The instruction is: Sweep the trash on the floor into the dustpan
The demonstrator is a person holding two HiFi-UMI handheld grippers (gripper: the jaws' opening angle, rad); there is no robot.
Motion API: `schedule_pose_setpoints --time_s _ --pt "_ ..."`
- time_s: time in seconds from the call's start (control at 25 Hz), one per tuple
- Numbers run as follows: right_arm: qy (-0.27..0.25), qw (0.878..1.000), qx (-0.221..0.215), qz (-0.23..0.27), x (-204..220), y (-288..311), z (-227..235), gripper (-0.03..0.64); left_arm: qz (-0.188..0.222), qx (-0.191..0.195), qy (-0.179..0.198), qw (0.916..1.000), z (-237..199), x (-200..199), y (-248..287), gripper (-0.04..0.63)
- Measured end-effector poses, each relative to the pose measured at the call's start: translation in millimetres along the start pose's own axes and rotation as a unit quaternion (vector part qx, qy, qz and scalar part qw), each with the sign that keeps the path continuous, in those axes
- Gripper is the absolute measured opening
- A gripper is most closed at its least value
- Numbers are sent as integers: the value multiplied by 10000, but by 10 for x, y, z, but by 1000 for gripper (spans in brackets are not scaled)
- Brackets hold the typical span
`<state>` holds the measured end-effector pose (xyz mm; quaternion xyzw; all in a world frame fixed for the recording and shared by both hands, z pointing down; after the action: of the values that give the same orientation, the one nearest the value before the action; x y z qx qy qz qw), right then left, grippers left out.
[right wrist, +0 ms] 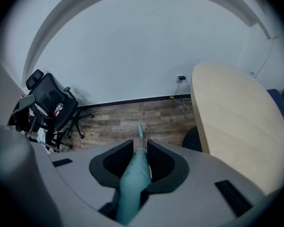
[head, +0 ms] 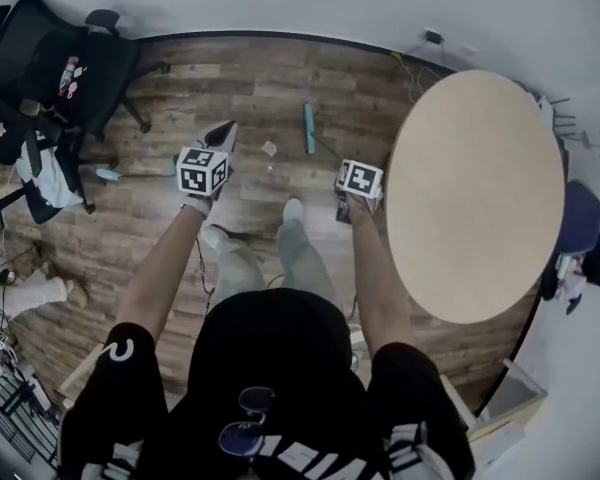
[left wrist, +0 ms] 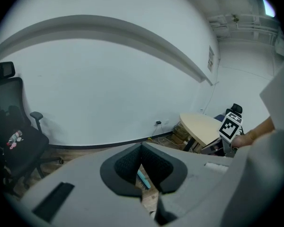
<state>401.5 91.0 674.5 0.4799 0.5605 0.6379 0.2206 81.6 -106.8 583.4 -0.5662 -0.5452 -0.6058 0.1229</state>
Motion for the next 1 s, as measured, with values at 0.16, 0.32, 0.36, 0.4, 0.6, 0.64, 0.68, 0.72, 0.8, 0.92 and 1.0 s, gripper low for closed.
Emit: schedule_pose_setpoints --time_s 0.16,0.32,0.36,0.4,0.6,0.64,0.68,0.72,0.8,0.92,1.0 --pt "190 9998 -34 -43 247 189 -203 84 -215 261 123 9994 -133 248 57 -3" --pt "167 9997 -31 -176 542 340 -454 84 -396 473 214 9979 -248 497 8 -3" --pt "106 9994 177 -285 625 364 -465 84 -426 522 244 9974 -283 548 -5 -3" --pt "90 9991 253 -333 692 391 -513 84 -448 567 278 9970 -323 592 -23 -3" --pt "116 9992 91 -361 951 414 -924 84 -460 674 352 9960 -560 729 -182 -3" --pt "145 9992 24 -376 1005 408 -1019 84 -453 678 341 9961 -610 754 -221 -3" --pt "173 9992 -44 -367 1055 411 -1113 84 -448 679 323 9962 -657 786 -261 -3" --pt "135 9992 53 -384 1108 409 -1164 84 -444 678 304 9963 -699 823 -301 -3" --pt "43 9992 159 -358 1185 414 -1300 84 -434 663 266 9965 -783 902 -387 -3" --pt "105 9988 -414 -258 1243 423 -1741 84 -407 604 195 9972 -962 1009 -557 -3" --pt "-26 9991 -296 -300 1299 395 -1893 84 -386 538 149 9977 -1093 1079 -693 -3"
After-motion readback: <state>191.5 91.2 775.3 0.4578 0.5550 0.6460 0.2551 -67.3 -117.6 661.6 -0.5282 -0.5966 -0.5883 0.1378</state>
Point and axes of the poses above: the fingertips, and each gripper's own axes: y forward along the fingers, z to its right, x out of its underside, the point moved 8 cm from there along -y, backward along the fingers, and after that the axes turned 5 degrees about x, right-handed, at the moved point
